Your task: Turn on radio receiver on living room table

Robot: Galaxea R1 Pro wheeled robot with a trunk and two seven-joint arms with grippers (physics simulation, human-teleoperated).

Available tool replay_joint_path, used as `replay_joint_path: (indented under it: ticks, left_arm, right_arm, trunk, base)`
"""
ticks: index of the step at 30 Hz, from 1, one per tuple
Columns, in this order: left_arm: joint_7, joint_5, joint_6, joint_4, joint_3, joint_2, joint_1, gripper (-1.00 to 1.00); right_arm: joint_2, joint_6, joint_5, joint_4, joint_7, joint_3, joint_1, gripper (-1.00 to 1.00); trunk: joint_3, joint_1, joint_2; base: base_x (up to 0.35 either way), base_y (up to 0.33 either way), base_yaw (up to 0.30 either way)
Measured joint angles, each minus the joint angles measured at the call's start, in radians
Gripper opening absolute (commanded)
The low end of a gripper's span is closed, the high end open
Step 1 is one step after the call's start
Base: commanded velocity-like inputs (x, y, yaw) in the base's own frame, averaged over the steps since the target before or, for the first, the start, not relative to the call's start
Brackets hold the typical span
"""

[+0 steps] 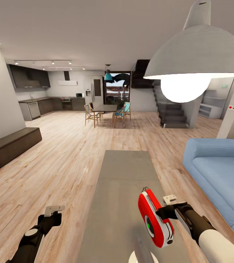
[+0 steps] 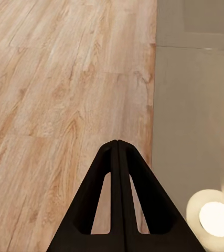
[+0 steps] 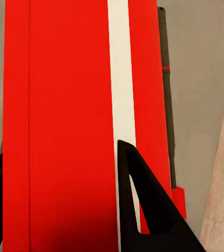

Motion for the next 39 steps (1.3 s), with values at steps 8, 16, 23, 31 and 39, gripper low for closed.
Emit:
replay_joint_path:
  ticks: [8, 16, 23, 31, 39]
  left_arm:
    - [0.000, 0.000, 0.000, 0.000, 0.000, 0.000, 0.000, -1.00]
    - [0.000, 0.002, 0.001, 0.000, 0.000, 0.000, 0.000, -1.00]
    - [0.001, 0.002, 0.003, 0.000, 0.000, -0.001, 0.000, -1.00]
    - [0.002, 0.002, 0.003, -0.001, 0.000, -0.001, 0.000, -1.00]
    - [0.002, 0.002, 0.003, -0.002, 0.000, -0.001, 0.000, -1.00]
  right_arm:
    - [0.002, 0.002, 0.001, -0.009, 0.005, 0.000, 0.000, -1.00]
    - [0.002, 0.009, -0.001, -0.009, 0.006, 0.002, 0.000, -1.00]
    - [0.002, 0.055, -0.005, 0.002, 0.006, 0.005, 0.000, -1.00]
    - [0.002, 0.083, -0.006, 0.021, 0.006, 0.006, 0.000, -1.00]
    - [0.002, 0.084, -0.006, 0.075, 0.008, 0.012, 0.001, -1.00]
  trunk:
    - [0.000, 0.000, 0.000]
    - [0.000, 0.000, 0.000]
    - [0.000, 0.000, 0.000]
    - [0.000, 0.000, 0.000]
    - [0.000, 0.000, 0.000]
  base:
    - [0.000, 0.000, 0.000]
    - [0.000, 0.000, 0.000]
    - [0.000, 0.000, 0.000]
    - [0.000, 0.000, 0.000]
    - [0.000, 0.000, 0.000]
